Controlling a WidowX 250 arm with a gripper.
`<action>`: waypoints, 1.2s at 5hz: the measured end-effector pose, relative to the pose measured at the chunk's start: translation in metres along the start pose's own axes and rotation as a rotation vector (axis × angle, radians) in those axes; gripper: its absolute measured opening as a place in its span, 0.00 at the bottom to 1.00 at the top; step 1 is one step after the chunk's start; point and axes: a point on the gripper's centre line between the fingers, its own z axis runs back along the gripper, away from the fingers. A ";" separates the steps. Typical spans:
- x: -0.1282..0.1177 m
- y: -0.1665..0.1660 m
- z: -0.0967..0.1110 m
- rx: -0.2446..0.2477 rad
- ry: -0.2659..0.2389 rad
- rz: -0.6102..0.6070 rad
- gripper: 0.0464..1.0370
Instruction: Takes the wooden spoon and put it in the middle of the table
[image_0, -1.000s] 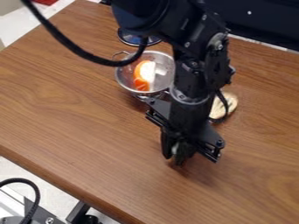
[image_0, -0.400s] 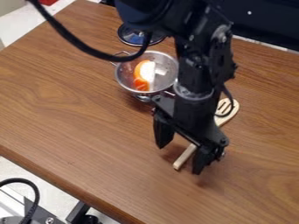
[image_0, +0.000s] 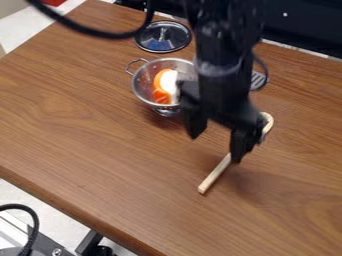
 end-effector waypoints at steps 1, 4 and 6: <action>0.011 0.008 0.013 0.009 -0.014 0.020 0.96; 0.003 0.061 0.035 0.016 -0.004 -0.036 0.96; -0.013 0.116 0.041 0.008 -0.025 -0.082 0.96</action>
